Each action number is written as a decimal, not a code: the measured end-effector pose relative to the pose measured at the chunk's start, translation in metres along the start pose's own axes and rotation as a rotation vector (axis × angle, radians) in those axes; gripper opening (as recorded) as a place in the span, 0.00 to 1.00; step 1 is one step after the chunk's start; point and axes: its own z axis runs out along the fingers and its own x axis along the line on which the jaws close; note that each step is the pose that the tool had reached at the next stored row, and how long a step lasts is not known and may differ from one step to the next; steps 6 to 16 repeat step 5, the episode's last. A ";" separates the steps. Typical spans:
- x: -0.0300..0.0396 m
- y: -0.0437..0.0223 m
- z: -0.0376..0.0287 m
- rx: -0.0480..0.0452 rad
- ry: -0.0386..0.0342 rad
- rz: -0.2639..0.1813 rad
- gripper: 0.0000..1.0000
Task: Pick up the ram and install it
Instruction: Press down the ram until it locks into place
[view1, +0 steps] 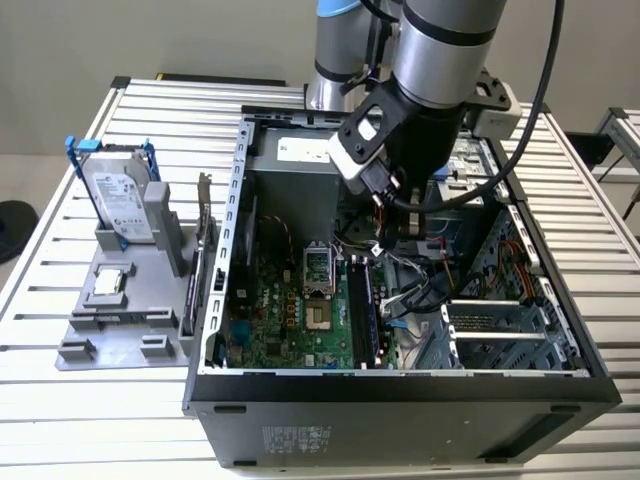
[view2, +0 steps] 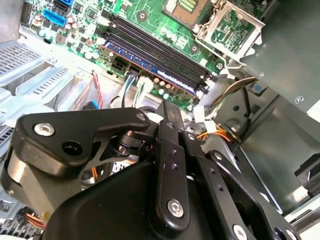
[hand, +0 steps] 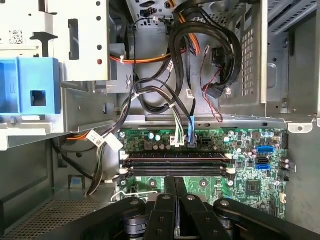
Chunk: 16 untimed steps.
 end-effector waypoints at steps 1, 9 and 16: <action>0.0000 0.0000 -0.0003 0.0000 0.0000 0.000 0.00; 0.0000 0.0000 -0.0015 0.0000 0.0000 0.000 0.00; 0.0000 0.0000 -0.0015 0.0000 0.0000 0.000 0.00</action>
